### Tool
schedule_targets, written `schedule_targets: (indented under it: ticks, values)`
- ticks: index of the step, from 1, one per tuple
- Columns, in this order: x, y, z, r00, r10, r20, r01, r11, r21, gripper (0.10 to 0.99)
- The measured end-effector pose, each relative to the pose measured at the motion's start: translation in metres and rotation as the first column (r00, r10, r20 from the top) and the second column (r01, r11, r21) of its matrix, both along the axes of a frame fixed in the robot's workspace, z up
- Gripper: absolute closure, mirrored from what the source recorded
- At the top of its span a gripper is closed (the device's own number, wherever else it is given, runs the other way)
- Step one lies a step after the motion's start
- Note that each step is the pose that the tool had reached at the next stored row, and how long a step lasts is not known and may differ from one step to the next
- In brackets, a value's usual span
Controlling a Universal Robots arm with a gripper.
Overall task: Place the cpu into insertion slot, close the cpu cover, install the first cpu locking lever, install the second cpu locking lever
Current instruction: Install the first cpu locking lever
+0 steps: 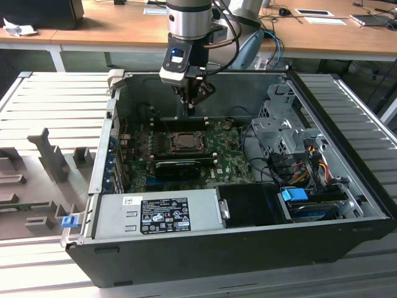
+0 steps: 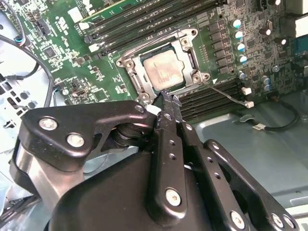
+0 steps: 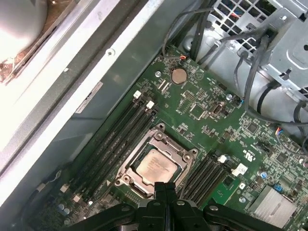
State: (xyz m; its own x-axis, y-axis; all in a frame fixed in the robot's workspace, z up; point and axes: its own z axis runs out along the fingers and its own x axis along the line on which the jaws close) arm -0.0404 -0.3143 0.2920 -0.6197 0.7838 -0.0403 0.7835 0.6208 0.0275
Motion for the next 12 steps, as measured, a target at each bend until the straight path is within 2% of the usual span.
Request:
schedule_targets:
  ticks: [12]
  values:
    - [0.0000, 0.0000, 0.0000, 0.9968, 0.080, 0.0000, -0.080, 0.9968, 0.000, 0.980]
